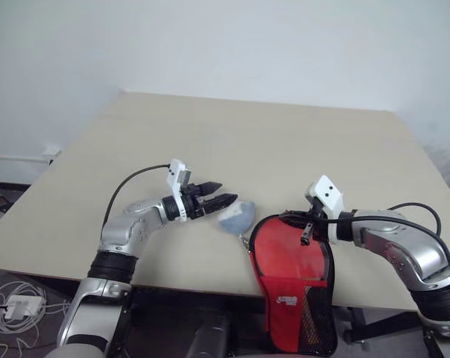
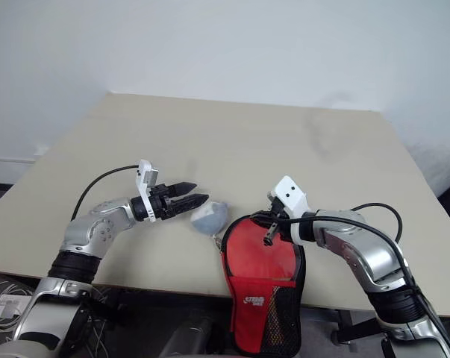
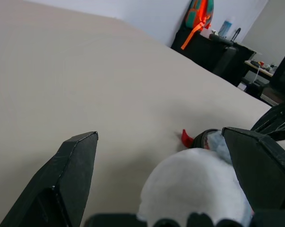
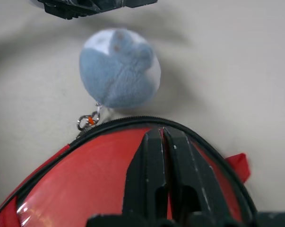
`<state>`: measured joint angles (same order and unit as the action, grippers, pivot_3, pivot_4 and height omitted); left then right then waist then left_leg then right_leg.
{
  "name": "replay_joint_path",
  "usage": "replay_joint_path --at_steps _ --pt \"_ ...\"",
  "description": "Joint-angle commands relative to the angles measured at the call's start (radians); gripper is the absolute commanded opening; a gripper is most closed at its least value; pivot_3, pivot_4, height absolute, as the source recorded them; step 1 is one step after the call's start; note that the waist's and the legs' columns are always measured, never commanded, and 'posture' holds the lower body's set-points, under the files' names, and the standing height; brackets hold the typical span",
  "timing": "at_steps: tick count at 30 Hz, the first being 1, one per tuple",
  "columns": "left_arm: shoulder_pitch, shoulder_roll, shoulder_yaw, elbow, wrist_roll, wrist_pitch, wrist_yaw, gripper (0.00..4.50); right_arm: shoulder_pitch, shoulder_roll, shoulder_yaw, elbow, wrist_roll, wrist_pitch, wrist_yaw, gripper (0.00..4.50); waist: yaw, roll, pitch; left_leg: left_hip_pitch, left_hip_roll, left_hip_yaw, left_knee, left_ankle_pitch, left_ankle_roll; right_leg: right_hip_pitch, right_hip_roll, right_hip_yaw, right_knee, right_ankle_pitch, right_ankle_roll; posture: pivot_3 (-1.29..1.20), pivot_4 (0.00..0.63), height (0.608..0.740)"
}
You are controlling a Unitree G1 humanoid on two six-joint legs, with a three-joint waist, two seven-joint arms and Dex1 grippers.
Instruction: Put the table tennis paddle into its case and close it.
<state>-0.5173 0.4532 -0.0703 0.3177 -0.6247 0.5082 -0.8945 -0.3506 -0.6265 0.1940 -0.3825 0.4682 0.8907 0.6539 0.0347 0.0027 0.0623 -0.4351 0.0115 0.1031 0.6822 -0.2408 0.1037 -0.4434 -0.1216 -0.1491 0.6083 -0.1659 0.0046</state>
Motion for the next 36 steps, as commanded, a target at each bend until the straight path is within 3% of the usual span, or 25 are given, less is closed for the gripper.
replay_joint_path --at_steps 1,8,29,33,36 --pt "-0.017 -0.033 0.024 -0.001 0.024 -0.01 -0.007 4.5 -0.021 0.021 0.009 0.01 -0.036 -0.036 -0.014 0.05 0.0 0.0 0.0 0.0 0.0 0.0 0.0 0.0 0.0 0.0 0.0 0.0 0.0 0.0 0.0 0.0 0.0 0.715" --pt "0.031 -0.079 -0.001 -0.058 0.048 0.048 -0.024 4.5 0.034 0.053 0.05 0.02 -0.07 -0.061 -0.004 0.05 -0.002 0.0 0.0 0.0 0.0 0.0 0.0 0.0 0.0 0.0 0.0 0.0 0.001 0.0 0.0 0.0 0.0 0.715" --pt "0.121 -0.074 -0.004 -0.158 0.088 0.131 -0.033 4.5 0.168 0.06 0.082 0.078 -0.151 -0.204 0.018 0.05 -0.001 0.001 -0.001 0.002 0.001 0.0 0.002 -0.002 0.003 0.002 0.001 0.0 0.002 0.0 0.0 0.0 0.0 0.715" --pt "0.13 -0.064 0.0 -0.157 0.091 0.144 -0.041 3.62 0.17 0.061 0.08 0.075 -0.155 -0.203 0.016 0.0 -0.001 0.001 -0.001 0.002 0.001 0.0 0.002 -0.002 0.004 0.002 0.001 0.001 0.002 0.0 0.0 0.0 0.0 0.715" --pt "0.141 -0.063 0.002 -0.17 0.085 0.161 -0.045 2.67 0.172 0.061 0.077 0.075 -0.156 -0.203 0.014 0.0 -0.001 0.001 -0.001 0.002 0.001 0.0 0.002 -0.002 0.004 0.002 0.0 0.001 0.002 0.0 0.0 0.0 0.0 0.715"
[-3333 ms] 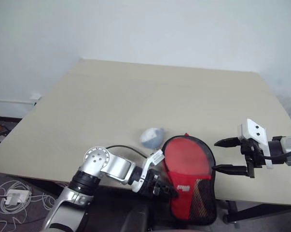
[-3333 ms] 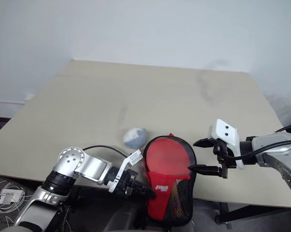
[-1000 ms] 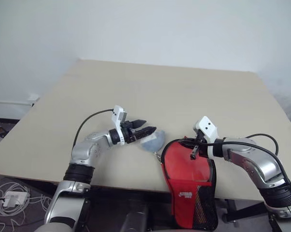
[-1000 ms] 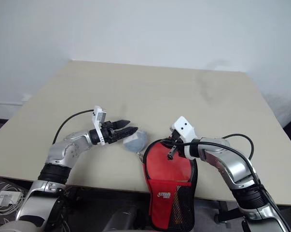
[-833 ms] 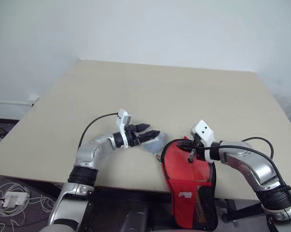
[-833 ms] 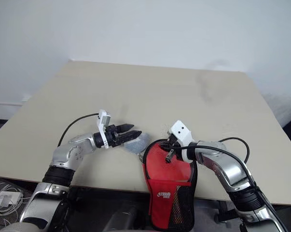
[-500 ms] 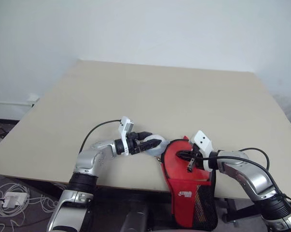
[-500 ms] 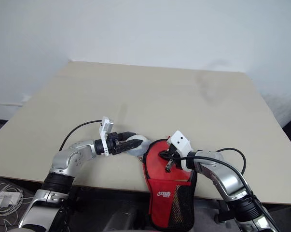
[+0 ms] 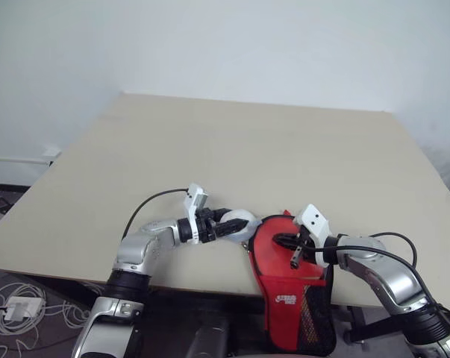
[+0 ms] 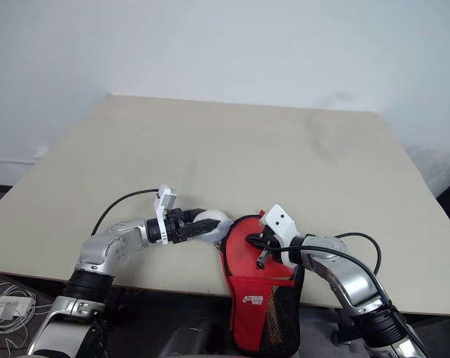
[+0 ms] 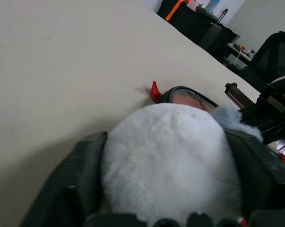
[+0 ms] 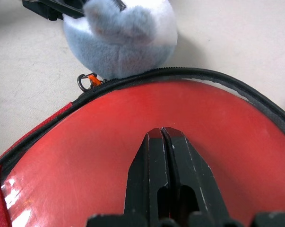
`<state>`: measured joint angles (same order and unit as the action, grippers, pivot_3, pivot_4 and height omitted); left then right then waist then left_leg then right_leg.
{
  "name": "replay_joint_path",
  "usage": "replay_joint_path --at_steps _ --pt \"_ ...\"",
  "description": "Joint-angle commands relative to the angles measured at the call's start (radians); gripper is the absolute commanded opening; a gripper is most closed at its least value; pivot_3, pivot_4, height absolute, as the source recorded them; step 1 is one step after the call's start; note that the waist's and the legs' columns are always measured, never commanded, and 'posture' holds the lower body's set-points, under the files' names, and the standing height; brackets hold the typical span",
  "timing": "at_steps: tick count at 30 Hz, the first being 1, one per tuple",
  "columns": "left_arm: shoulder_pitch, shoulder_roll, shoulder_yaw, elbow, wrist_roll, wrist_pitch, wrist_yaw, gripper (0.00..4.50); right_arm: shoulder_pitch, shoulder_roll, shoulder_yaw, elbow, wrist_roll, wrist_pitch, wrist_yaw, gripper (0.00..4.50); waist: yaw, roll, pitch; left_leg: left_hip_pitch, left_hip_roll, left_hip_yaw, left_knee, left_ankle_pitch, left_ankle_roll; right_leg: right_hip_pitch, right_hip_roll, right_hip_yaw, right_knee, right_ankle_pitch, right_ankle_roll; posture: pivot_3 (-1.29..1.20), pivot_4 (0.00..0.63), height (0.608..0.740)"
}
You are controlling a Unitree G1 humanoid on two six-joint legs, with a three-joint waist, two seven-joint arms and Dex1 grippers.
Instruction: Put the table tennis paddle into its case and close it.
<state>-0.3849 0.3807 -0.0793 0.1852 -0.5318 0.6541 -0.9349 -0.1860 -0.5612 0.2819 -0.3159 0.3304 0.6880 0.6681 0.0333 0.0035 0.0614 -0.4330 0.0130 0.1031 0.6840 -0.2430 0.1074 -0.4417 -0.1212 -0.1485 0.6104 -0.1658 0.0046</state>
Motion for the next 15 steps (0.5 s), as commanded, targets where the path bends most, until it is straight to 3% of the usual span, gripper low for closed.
replay_joint_path --at_steps 1,4,8,10,15 --pt "0.015 0.008 0.01 -0.044 -0.009 0.02 -0.005 2.34 0.009 -0.005 -0.013 0.008 -0.019 0.001 -0.001 0.0 0.0 0.0 0.0 0.0 0.0 0.0 0.0 0.0 0.0 0.0 0.0 0.0 0.0 0.0 0.0 0.0 0.0 0.715" --pt "0.028 0.001 0.01 -0.06 -0.011 0.032 -0.005 1.39 0.011 -0.008 -0.016 0.007 -0.019 0.001 -0.001 0.0 0.0 0.001 -0.001 0.0 0.0 0.0 0.0 0.0 0.0 0.0 0.0 0.0 0.0 0.0 0.0 0.0 0.0 0.715" --pt "0.046 -0.014 0.009 -0.08 -0.016 0.051 -0.002 0.44 0.019 -0.016 -0.016 -0.001 -0.019 0.005 0.006 0.0 0.0 0.002 -0.002 0.0 0.0 0.0 0.0 -0.001 0.002 0.0 0.0 0.0 0.0 0.0 0.0 0.0 0.0 0.715" --pt "0.051 -0.02 0.01 -0.087 -0.016 0.055 0.003 0.19 0.022 -0.017 -0.016 -0.002 -0.023 0.003 0.009 0.0 0.0 0.003 -0.003 0.0 0.0 0.0 0.0 -0.001 0.002 0.0 0.0 0.0 0.0 0.0 0.0 0.0 0.0 0.715" --pt "0.041 -0.033 0.029 -0.097 -0.011 0.051 0.029 0.07 0.025 -0.017 -0.018 0.008 -0.034 -0.001 0.015 0.0 0.001 0.004 -0.004 0.0 0.0 0.0 0.0 -0.001 0.002 0.001 0.0 0.0 0.0 0.0 0.0 0.0 0.0 0.715"
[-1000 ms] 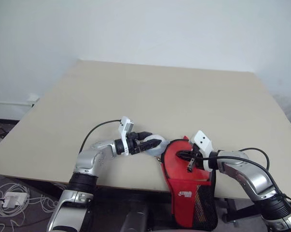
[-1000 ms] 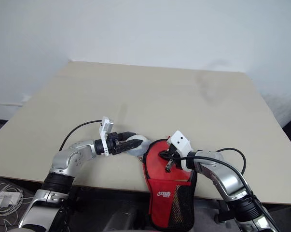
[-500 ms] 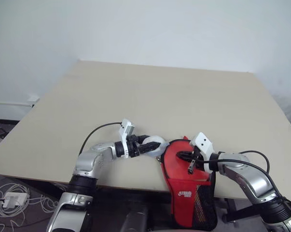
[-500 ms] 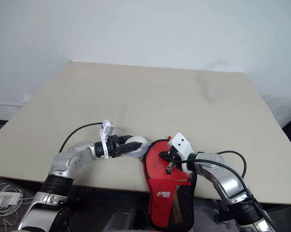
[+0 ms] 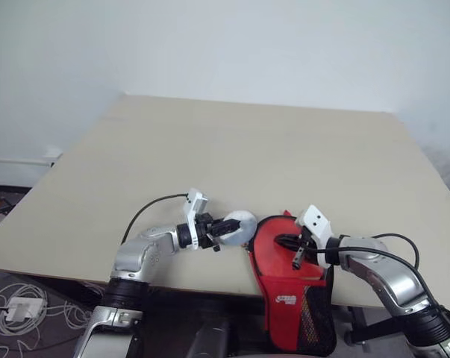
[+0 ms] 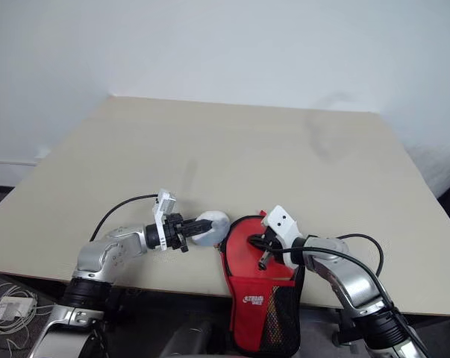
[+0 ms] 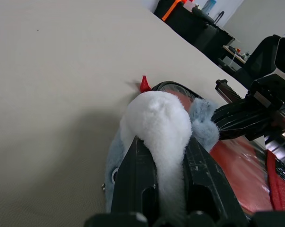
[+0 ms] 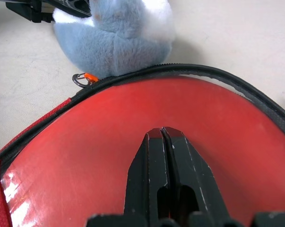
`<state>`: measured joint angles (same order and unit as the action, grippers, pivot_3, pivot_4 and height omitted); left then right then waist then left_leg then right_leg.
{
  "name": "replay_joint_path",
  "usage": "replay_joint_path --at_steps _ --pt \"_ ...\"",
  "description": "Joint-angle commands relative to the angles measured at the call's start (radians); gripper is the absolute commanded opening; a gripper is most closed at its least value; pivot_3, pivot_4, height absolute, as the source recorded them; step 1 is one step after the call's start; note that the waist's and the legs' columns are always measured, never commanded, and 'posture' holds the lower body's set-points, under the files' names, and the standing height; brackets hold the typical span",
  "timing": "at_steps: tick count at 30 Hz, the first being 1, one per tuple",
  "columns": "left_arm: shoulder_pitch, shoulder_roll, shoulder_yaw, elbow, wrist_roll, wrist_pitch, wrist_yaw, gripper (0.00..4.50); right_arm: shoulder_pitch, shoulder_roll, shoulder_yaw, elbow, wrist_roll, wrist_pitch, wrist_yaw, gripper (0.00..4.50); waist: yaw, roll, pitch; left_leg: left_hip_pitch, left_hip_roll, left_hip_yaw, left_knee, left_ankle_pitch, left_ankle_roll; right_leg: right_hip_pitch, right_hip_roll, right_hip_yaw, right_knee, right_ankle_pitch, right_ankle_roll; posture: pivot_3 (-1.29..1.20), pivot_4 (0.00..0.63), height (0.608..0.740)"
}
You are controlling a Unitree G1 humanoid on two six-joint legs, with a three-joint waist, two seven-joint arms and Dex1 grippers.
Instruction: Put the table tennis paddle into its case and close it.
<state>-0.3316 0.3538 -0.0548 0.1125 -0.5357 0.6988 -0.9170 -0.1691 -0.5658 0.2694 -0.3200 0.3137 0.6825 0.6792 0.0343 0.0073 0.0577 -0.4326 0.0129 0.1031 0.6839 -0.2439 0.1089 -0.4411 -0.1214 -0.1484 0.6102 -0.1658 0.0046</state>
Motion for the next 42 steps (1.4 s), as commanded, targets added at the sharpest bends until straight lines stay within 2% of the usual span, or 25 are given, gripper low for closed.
replay_joint_path --at_steps 1,11,26,42 --pt "-0.023 -0.006 0.013 -0.019 -0.006 0.005 0.019 0.07 0.009 -0.012 -0.005 0.015 -0.019 0.003 0.005 0.0 0.0 0.0 0.0 0.0 0.0 0.0 0.0 0.0 0.0 0.0 0.0 0.0 0.0 0.0 0.0 0.0 0.0 0.715" --pt "-0.15 0.015 0.039 0.11 0.065 -0.096 0.062 0.07 0.013 -0.011 0.007 0.028 -0.031 -0.017 0.008 0.0 0.0 0.0 0.0 0.001 0.0 0.0 0.0 0.0 0.0 0.0 0.001 0.0 0.0 0.0 0.0 0.0 0.0 0.715" --pt "-0.24 -0.021 0.022 0.248 0.119 -0.176 0.048 0.07 0.03 -0.013 0.013 0.025 -0.047 -0.031 0.015 0.0 -0.001 0.0 0.0 0.001 0.001 0.0 0.001 0.0 0.0 0.0 0.0 0.0 0.001 0.0 0.0 0.0 0.0 0.715" --pt "-0.504 -0.089 0.044 0.622 0.208 -0.383 0.045 0.07 0.028 -0.001 0.02 0.023 -0.057 -0.027 0.018 0.0 0.0 -0.001 0.0 0.001 0.001 0.0 0.003 0.0 0.002 0.001 0.001 -0.001 0.001 0.0 0.0 0.0 0.0 0.715"
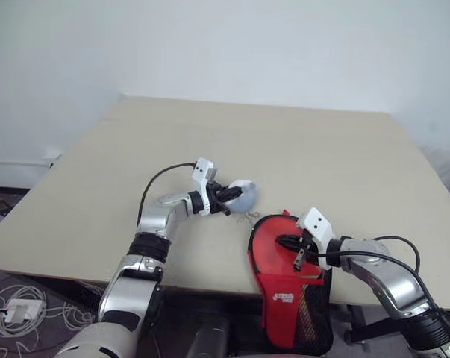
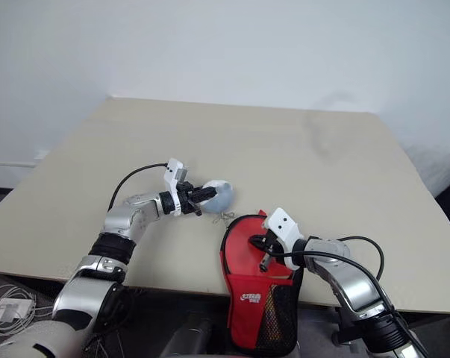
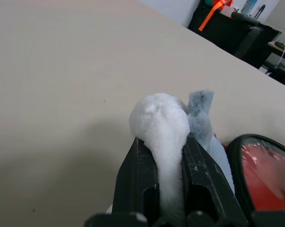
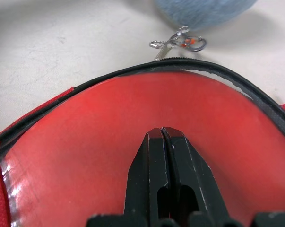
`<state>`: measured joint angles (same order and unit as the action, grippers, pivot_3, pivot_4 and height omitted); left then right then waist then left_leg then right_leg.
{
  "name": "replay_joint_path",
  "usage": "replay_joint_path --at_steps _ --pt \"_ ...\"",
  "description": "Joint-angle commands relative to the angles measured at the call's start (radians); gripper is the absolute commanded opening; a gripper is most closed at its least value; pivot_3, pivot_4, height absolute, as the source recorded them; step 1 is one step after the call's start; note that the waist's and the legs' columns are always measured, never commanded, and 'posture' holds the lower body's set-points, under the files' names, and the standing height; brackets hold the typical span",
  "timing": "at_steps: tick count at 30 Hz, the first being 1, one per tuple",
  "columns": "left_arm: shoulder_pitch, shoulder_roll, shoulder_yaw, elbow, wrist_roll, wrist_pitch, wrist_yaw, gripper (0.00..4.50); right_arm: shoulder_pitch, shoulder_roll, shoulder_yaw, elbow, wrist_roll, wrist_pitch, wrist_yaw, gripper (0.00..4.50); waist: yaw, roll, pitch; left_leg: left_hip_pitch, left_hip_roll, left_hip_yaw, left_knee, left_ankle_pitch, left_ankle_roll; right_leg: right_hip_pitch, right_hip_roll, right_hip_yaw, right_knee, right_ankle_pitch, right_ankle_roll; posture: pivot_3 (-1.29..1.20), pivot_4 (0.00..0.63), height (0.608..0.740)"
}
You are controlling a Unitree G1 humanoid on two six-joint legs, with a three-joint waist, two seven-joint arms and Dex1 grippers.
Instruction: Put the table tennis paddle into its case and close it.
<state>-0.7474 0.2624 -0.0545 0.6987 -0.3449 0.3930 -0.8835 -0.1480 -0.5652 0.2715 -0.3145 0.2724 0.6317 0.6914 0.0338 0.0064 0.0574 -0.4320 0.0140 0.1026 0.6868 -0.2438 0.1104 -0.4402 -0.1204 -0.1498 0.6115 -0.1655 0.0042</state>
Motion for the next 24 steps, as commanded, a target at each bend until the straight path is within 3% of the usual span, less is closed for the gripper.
replay_joint_path --at_steps 1,13,24 --pt "-0.104 -0.003 0.043 0.063 0.023 -0.093 0.009 0.07 0.006 -0.001 0.018 0.018 -0.016 0.024 0.005 0.0 0.0 0.0 0.0 0.0 0.0 0.0 0.0 0.0 0.0 0.0 0.0 0.0 0.0 0.0 0.0 0.0 0.0 0.715" --pt "-0.317 -0.122 0.053 0.394 0.096 -0.282 0.039 0.07 0.008 0.006 0.022 0.016 -0.018 0.026 0.0 0.0 0.0 -0.001 0.0 0.0 0.0 0.0 0.002 0.0 0.002 0.001 -0.001 -0.001 0.0 0.003 0.001 0.0 0.0 0.715" --pt "-0.42 -0.216 0.081 0.513 0.151 -0.356 0.071 0.07 0.014 0.007 0.023 0.009 -0.017 0.032 -0.007 0.0 0.0 -0.001 0.0 0.0 0.0 0.0 0.003 0.0 0.004 0.001 -0.001 -0.001 -0.001 0.004 0.004 0.0 0.0 0.715"
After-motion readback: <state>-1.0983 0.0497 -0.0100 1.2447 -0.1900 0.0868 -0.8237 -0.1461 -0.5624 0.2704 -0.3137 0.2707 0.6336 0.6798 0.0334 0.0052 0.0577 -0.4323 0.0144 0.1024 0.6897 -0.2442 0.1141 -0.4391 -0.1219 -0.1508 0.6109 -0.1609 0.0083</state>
